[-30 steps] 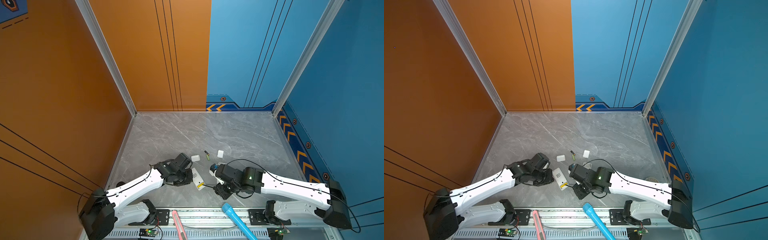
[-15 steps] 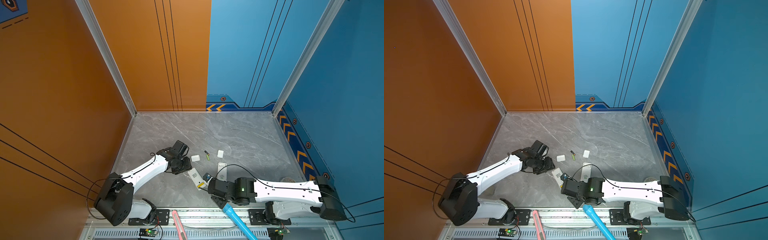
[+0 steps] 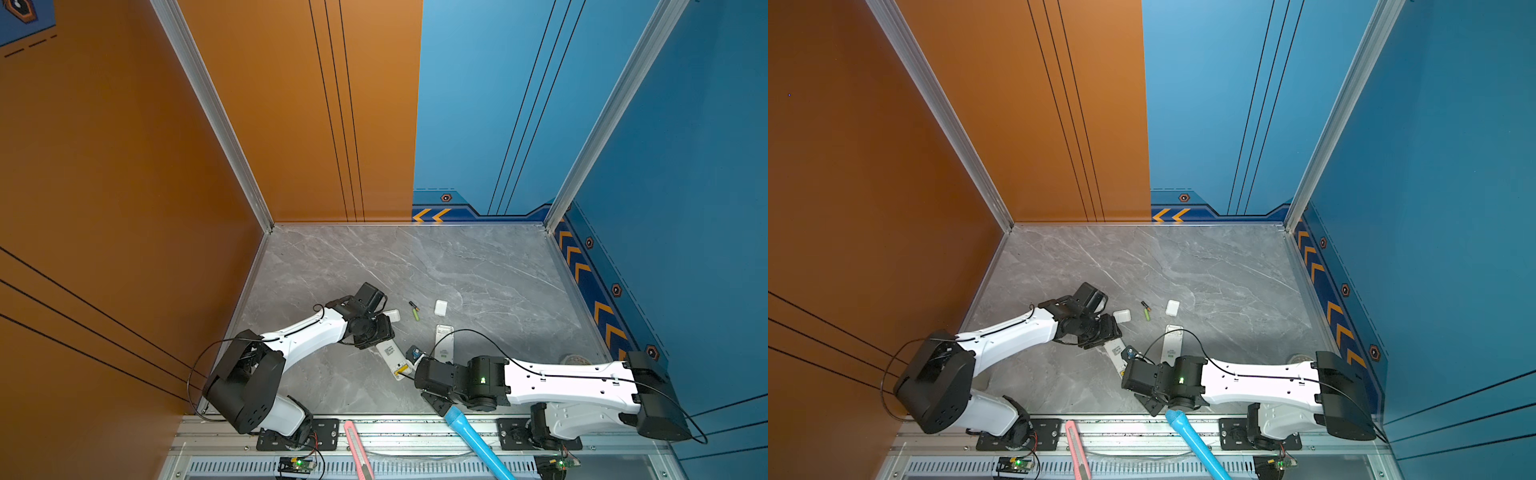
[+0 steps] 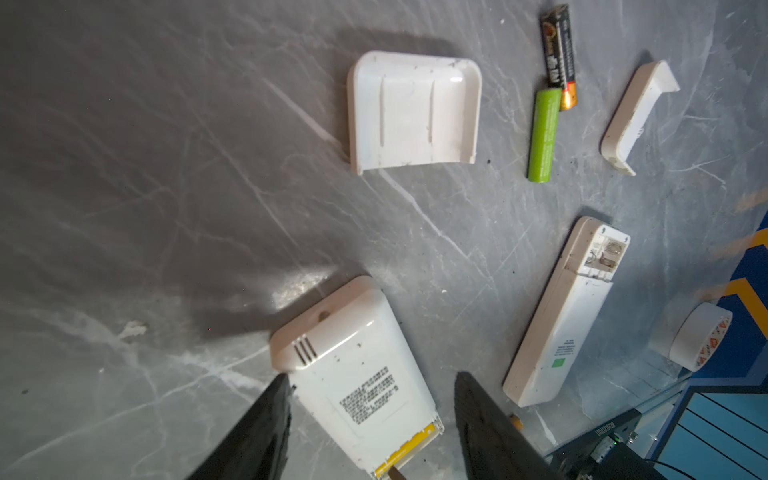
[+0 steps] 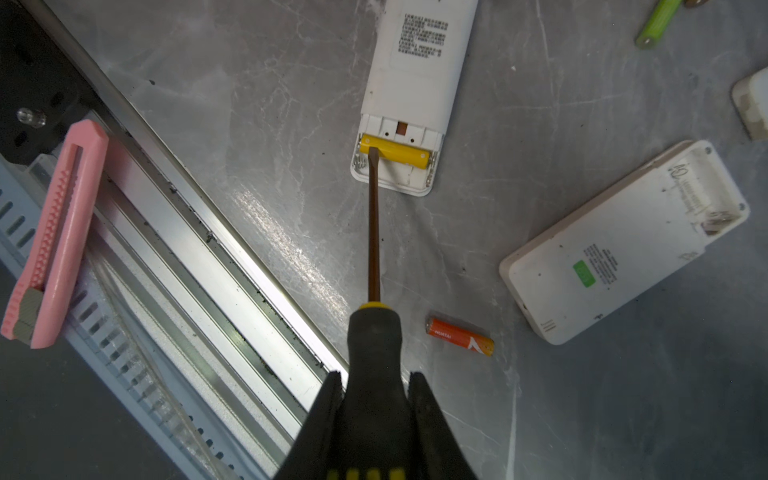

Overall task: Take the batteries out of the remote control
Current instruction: 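Pry the yellow battery out with the screwdriver while the left holds the remote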

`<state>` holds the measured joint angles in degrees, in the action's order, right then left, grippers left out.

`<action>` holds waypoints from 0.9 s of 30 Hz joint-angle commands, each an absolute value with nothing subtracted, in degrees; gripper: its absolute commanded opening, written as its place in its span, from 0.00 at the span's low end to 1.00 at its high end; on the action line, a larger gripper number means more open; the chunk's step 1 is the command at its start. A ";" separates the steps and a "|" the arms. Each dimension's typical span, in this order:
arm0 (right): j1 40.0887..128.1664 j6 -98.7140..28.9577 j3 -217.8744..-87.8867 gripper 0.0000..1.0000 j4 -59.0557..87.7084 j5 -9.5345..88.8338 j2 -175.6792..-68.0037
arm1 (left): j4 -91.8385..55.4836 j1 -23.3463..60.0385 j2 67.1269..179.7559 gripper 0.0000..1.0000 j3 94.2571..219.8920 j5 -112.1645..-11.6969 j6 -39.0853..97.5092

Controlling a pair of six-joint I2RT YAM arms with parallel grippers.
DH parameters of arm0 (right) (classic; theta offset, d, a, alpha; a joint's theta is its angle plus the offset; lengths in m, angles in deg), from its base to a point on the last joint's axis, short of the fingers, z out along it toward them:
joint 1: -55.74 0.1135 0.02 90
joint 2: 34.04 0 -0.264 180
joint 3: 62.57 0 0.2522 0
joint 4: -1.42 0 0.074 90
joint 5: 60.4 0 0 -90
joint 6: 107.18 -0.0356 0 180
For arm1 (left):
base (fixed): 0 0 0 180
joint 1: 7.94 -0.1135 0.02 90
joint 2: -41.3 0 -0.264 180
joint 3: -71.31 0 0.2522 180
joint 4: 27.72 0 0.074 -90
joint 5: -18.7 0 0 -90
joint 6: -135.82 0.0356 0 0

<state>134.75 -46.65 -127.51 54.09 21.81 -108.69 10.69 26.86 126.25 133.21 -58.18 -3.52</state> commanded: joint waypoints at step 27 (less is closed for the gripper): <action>134.63 -47.60 -125.97 0.00 49.73 20.43 -111.08 | 9.83 31.52 128.72 0.57 130.17 -60.17 -8.59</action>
<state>135.03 -47.24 -125.76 51.08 21.78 -109.92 7.82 30.40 127.78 132.65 -60.82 -7.33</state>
